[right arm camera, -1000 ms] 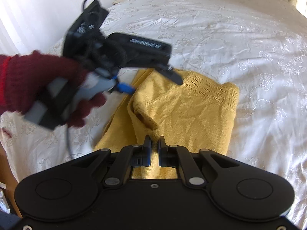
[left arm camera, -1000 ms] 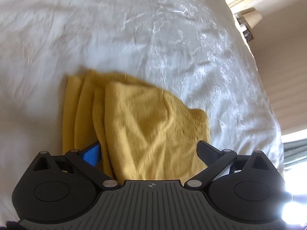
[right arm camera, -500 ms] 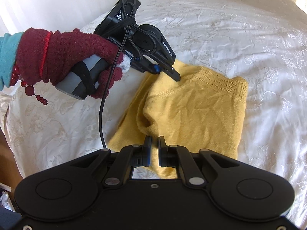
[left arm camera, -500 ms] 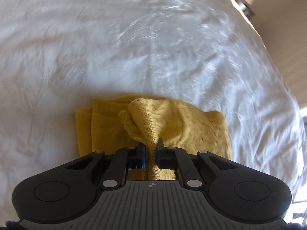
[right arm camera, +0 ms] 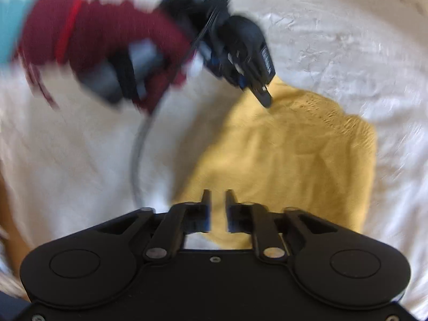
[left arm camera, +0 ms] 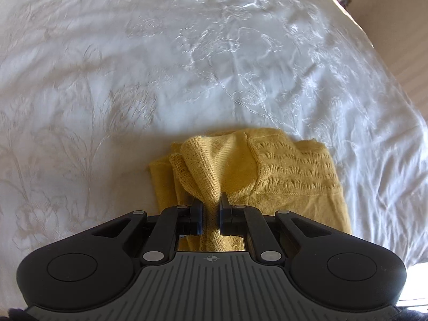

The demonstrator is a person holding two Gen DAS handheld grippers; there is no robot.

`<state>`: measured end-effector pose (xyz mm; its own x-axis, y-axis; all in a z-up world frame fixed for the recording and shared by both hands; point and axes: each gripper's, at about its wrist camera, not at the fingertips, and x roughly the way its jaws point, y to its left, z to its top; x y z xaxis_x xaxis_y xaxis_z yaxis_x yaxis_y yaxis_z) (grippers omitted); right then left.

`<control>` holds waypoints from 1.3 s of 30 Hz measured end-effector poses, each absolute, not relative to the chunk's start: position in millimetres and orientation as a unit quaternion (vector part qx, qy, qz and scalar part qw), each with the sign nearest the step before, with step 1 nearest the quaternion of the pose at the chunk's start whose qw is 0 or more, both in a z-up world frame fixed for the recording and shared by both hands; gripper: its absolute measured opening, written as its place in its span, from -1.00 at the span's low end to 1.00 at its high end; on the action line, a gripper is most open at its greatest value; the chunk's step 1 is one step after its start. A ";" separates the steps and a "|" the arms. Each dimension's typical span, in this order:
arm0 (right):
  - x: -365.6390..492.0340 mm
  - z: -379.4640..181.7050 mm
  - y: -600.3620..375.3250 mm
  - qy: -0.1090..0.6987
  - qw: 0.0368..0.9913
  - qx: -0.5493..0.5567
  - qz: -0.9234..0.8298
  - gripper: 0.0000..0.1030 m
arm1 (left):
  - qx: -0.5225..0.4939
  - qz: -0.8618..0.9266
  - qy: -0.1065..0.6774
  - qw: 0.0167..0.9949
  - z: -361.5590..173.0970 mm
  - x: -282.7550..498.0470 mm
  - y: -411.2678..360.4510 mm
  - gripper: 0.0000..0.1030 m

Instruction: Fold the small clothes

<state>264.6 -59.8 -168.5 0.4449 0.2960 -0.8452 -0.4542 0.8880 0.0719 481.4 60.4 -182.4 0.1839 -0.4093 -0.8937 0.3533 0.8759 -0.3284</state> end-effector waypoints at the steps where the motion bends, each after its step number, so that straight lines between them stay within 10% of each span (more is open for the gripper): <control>1: 262.9 -173.1 -56.0 0.476 0.842 -0.098 0.235 -0.17 | -0.026 -0.249 0.588 0.769 -182.0 482.1 59.4 -0.80; 7: 252.2 -190.2 -26.5 0.461 0.825 -0.168 0.280 0.16 | -0.025 -0.250 0.593 0.765 -183.6 484.1 56.8 -0.80; 24: 255.1 -203.6 -14.0 0.453 0.816 -0.215 0.287 0.06 | -0.034 -0.239 0.609 0.756 -189.5 489.4 55.9 -0.79; 26: 256.9 -207.2 -12.3 0.450 0.817 -0.230 0.278 -0.18 | -0.035 -0.238 0.610 0.755 -190.3 489.4 55.7 -0.79; 28: 268.0 -201.6 -23.7 0.462 0.825 -0.193 0.263 -0.83 | -0.038 -0.236 0.611 0.754 -190.8 489.8 56.2 -0.79; 39: 271.6 -167.8 -55.8 0.471 0.834 -0.038 0.286 -0.81 | -0.007 -0.263 0.585 0.767 -161.1 474.7 65.1 -0.77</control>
<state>271.6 -55.8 -167.8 0.3939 0.4409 -0.8065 -0.5116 0.8341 0.2061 474.7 65.1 -161.1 0.1762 -0.4112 -0.8943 0.3950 0.8617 -0.3184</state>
